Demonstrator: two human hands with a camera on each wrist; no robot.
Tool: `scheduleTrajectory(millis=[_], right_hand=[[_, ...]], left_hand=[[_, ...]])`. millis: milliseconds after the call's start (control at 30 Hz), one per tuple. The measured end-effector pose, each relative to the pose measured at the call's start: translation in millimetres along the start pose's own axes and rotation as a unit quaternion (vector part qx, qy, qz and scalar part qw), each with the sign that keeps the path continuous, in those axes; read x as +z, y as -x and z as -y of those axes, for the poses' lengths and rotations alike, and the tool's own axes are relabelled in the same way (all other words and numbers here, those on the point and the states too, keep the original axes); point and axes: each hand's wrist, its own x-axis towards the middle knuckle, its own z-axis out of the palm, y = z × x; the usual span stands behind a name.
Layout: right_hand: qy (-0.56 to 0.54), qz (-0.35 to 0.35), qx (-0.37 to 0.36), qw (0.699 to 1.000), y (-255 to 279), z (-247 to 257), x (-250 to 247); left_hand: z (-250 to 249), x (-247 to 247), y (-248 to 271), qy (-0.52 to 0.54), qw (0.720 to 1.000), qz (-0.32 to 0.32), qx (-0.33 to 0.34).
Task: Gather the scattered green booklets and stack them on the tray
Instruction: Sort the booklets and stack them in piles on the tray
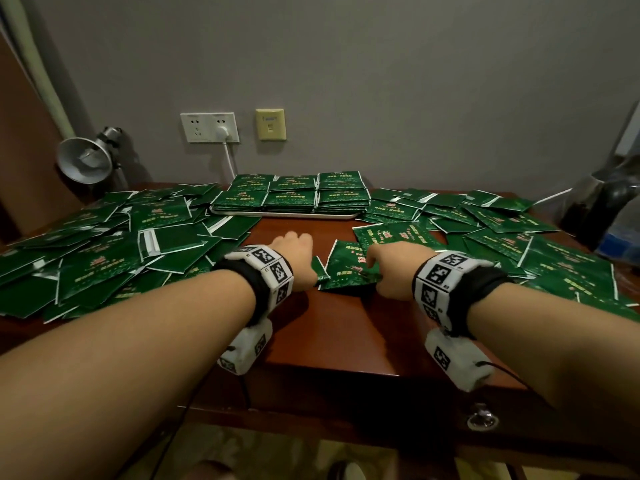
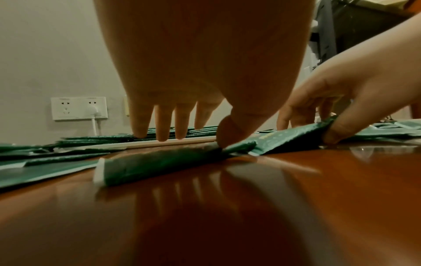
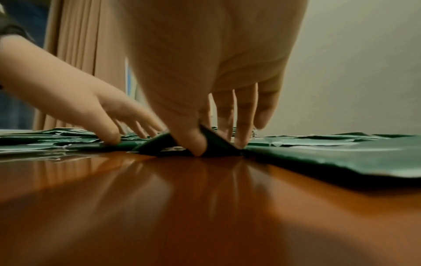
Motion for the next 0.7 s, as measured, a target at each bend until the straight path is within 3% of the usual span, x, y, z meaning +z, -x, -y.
scheduleTrajectory(millis=[100,200,300,400,467,700], right_hand=[[0.042,-0.014,0.018,0.999,-2.9,4.2,-4.0],[-0.018,-0.112,0.047,0.992,0.5,7.5,-16.4],[-0.116,-0.223,0.048,0.967,7.6,10.8,-28.2],[-0.171,-0.289,0.035,0.941,10.7,14.9,-35.0],[-0.168,-0.299,0.035,0.939,9.7,17.0,-36.0],[-0.085,-0.224,0.042,0.97,-3.0,19.0,-26.7]], left_hand=[[0.6,8.7,0.1,-0.018,0.998,0.06,0.009],[4.9,9.7,1.1,-0.002,0.997,0.081,0.019],[13.4,9.1,3.3,0.011,0.997,0.072,0.012],[21.4,10.8,5.5,0.023,0.998,0.066,-0.008],[24.1,10.4,6.4,0.024,0.998,0.064,-0.016],[30.1,12.0,8.0,0.005,0.998,0.066,0.008]])
